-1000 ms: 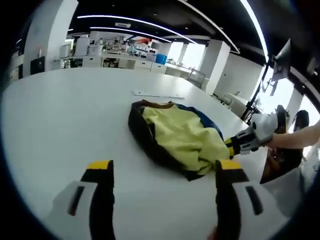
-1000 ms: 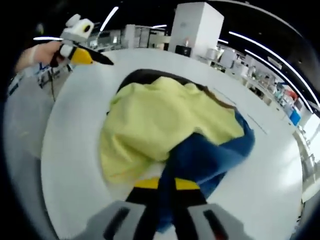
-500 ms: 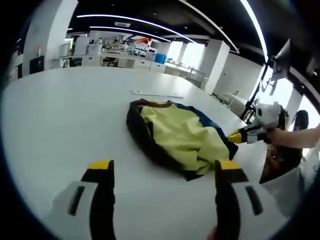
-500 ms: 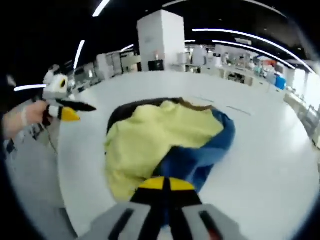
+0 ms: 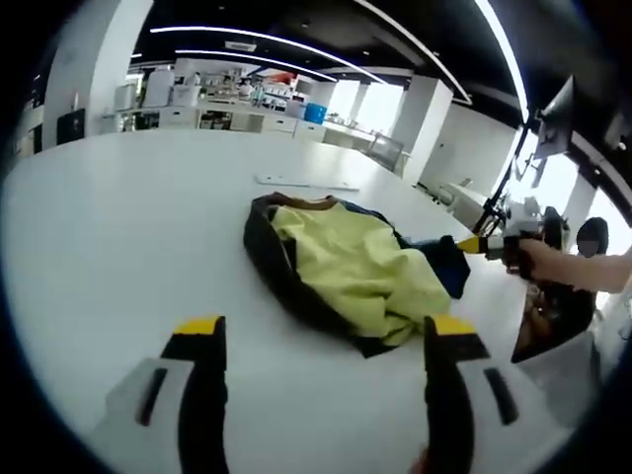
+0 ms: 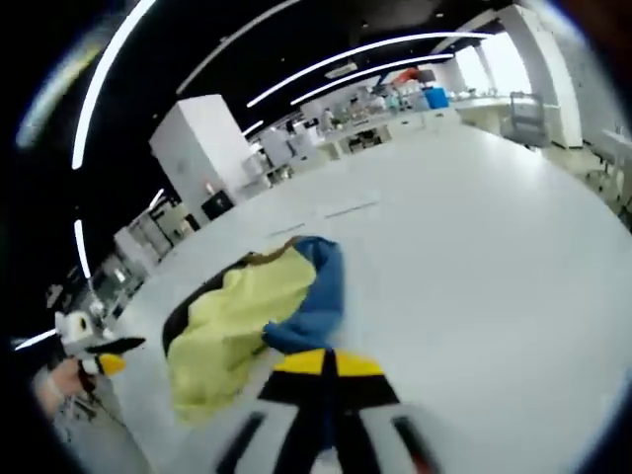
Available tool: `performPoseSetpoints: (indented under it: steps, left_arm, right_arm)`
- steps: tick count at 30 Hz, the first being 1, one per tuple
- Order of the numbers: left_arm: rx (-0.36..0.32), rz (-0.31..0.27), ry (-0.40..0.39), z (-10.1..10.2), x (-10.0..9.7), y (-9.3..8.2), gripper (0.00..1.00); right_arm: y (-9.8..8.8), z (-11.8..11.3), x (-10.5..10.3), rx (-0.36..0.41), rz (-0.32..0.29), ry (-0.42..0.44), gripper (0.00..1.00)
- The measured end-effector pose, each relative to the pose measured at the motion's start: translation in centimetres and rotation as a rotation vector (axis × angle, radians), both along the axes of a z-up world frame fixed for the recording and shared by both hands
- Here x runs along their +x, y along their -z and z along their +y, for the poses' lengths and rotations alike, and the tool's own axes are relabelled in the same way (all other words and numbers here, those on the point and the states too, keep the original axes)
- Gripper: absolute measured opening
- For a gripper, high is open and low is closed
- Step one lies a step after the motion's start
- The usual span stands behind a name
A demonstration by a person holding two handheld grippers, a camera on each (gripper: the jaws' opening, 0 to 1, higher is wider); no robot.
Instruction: Fold the garment on the visible template until the final outline fits inside the template.
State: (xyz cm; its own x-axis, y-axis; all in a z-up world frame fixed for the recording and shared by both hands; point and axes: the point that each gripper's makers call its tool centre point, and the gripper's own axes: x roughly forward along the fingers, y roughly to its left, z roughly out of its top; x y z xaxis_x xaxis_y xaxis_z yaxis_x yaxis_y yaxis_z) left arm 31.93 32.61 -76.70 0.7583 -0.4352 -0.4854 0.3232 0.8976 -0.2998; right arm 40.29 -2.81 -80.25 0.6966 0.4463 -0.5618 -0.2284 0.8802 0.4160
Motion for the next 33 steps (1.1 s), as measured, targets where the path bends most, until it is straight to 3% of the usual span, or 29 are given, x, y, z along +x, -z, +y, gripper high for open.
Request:
performPoseSetpoints:
  steps: [4,7,14,25,28,33]
  left_arm:
    - [0.0,0.001,0.0,0.1,0.2,0.0,0.79]
    - [-0.001,0.003,-0.002,0.2,0.3,0.1,0.79]
    - [0.0,0.006,-0.004,0.1,0.1,0.2,0.79]
    - [-0.001,0.005,-0.011,0.1,-0.4,0.1,0.79]
    - [-0.003,0.003,-0.013,0.2,-0.3,0.0,0.79]
    - [-0.006,0.005,-0.01,0.0,-0.3,0.2,0.79]
  right_arm:
    - [1.6,-1.4,-0.1,-0.064,0.026,0.015,0.0]
    - [1.8,-1.8,-0.3,-0.06,0.042,0.034,0.0]
    - [3.2,-2.1,-0.8,-0.197,0.044,-0.006,0.0]
    - [3.4,-2.5,-0.8,-0.217,0.034,-0.025,0.0]
    - [2.8,-2.4,-1.0,-0.229,0.0,-0.041,0.0]
    - [2.6,-2.6,-0.8,-0.237,-0.019,-0.05,0.14]
